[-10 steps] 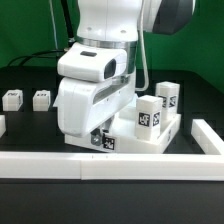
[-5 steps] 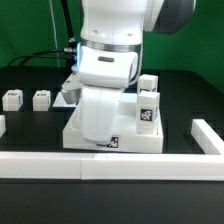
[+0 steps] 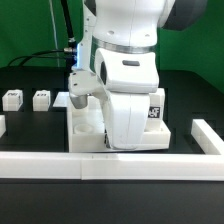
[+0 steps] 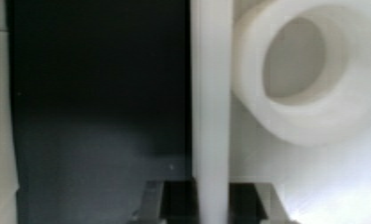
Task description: Assemble square table
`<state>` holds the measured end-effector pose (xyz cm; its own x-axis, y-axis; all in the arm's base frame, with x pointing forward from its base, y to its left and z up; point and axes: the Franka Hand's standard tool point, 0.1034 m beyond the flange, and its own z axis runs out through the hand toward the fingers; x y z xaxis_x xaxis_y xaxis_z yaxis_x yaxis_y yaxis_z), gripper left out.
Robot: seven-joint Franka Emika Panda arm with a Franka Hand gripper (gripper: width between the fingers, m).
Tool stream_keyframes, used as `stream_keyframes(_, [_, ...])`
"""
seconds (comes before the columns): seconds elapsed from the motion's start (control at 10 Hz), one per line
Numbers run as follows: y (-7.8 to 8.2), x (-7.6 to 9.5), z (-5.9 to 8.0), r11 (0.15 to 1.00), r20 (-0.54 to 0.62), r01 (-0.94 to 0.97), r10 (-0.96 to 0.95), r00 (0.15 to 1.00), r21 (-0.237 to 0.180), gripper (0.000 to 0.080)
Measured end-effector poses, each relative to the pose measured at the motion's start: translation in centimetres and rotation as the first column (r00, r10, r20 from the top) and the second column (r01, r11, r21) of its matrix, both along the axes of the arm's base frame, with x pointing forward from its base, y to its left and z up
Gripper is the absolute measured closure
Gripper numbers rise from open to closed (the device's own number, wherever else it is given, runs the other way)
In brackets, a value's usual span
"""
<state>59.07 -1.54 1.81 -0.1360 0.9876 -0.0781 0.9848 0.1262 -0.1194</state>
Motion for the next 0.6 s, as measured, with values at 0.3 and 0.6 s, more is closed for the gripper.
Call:
stream_keyframes(0.3, [0.4, 0.3, -0.5, 0.978, 0.041, -0.210, 0.210, 0.977, -0.017, 0.0741])
stream_keyframes(0.6, [1.2, 1.5, -0.4, 0.918, 0.090, -0.397, 0.397, 0.913, -0.028, 0.0741])
